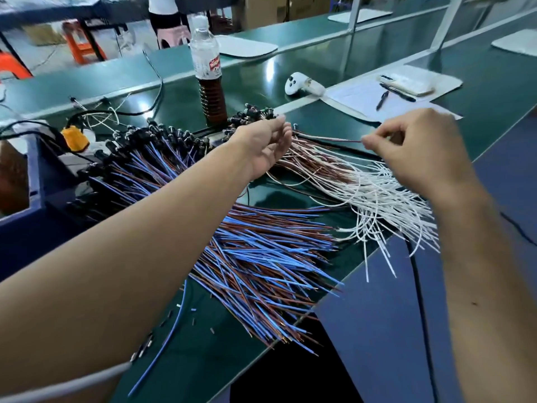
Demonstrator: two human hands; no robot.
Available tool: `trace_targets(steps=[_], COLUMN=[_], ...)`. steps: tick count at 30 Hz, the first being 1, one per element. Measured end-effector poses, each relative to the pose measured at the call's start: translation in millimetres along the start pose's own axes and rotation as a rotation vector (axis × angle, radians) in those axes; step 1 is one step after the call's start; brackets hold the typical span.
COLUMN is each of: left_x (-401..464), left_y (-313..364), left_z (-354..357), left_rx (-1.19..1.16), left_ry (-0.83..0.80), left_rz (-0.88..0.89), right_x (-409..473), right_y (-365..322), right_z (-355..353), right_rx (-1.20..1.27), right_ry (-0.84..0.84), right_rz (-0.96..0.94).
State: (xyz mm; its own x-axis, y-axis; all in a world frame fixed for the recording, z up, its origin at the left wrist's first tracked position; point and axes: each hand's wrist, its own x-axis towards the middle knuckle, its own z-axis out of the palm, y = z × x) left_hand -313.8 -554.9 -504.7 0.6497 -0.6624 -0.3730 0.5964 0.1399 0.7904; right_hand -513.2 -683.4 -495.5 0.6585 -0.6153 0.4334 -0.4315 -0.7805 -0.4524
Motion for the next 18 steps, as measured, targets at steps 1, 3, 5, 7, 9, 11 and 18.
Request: trace_targets(steps=[1, 3, 5, 7, 9, 11, 18], left_x=[2, 3, 0, -4, -13, -28, -128], left_y=[-1, -4, -6, -5, -1, 3, 39], left_z=[1, 1, -2, -7, -12, -17, -90], left_rx=[0.013, 0.05, 0.101, 0.145, 0.21, 0.359, 1.507], left_ry=[-0.005, -0.008, 0.009, 0.018, -0.001, -0.039, -0.102], left_rz=[0.009, 0.017, 0.014, 0.021, 0.033, 0.08, 0.529], right_x=[0, 0, 2, 2, 1, -1, -38], right_y=[2, 2, 2, -2, -10, -31, -168], right_z=[3, 11, 20, 28, 34, 41, 71], right_rx=[-0.008, -0.031, -0.085, -0.156, -0.187, -0.167, 0.191], right_ry=[0.001, -0.003, -0.066, -0.175, -0.223, -0.161, -0.02], right_rz=[0.02, 0.066, 0.107, 0.157, 0.196, 0.166, -0.168])
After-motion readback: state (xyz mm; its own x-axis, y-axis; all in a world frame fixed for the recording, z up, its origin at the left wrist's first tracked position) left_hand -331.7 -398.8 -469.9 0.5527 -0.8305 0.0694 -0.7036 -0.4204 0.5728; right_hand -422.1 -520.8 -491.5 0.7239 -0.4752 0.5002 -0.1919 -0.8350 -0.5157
